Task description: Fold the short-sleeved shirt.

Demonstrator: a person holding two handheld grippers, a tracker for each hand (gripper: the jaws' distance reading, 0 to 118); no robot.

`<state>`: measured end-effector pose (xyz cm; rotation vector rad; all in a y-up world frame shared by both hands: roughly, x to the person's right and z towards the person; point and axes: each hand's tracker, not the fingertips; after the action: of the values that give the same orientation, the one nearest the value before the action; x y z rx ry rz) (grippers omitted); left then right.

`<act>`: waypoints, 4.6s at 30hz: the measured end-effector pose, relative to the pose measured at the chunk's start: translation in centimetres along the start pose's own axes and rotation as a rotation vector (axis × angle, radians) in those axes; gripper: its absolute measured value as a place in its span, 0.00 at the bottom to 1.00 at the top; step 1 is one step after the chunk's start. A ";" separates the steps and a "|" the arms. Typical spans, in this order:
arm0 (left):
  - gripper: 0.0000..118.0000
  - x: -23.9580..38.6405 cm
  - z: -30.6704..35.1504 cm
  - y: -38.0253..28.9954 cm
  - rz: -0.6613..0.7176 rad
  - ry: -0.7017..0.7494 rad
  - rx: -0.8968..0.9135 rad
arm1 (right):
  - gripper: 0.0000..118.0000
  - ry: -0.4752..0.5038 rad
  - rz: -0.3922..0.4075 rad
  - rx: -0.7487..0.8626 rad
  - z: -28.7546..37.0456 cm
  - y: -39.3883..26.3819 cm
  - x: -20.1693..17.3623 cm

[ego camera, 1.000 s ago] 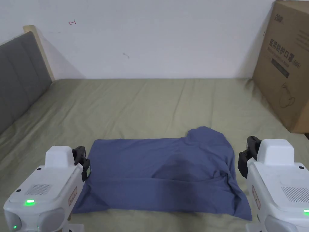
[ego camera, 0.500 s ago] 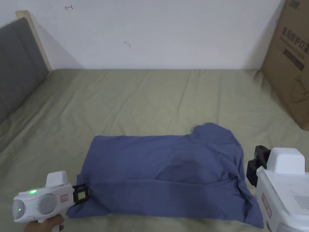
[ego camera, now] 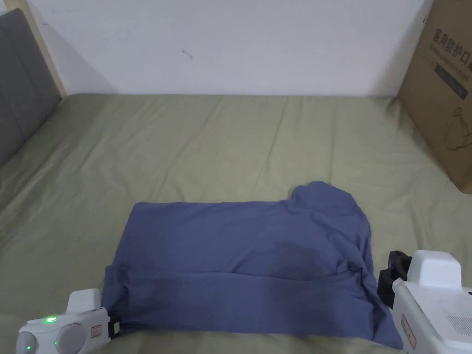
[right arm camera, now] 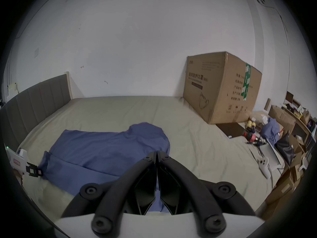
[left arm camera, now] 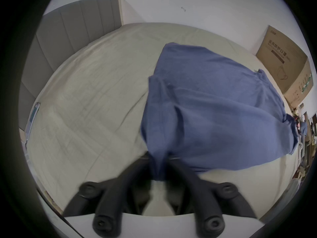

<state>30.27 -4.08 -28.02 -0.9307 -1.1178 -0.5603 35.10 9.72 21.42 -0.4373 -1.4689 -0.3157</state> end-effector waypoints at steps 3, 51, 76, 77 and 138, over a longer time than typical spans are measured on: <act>0.03 -0.1 0.4 0.3 0.026 -0.018 -0.003 | 0.10 -0.042 -0.027 -0.119 -1.9 -2.0 1.4; 0.20 0.1 6.1 -8.2 -0.040 0.050 -0.072 | 0.12 0.023 -0.247 -0.555 1.2 -15.2 7.0; 0.00 11.5 24.8 2.2 -0.118 -0.085 0.893 | 0.00 0.013 0.036 0.359 11.6 5.5 0.6; 0.00 11.5 24.7 2.2 -0.124 -0.100 0.887 | 0.00 0.015 0.043 0.362 11.5 5.4 0.3; 0.00 5.2 -1.6 16.6 -0.104 -0.089 0.169 | 0.73 0.029 0.067 -0.557 -33.6 1.1 3.3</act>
<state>45.95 3.54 -29.14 -0.7605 -1.2793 -0.5045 65.53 -4.80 23.07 -0.9216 -1.3220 -0.6792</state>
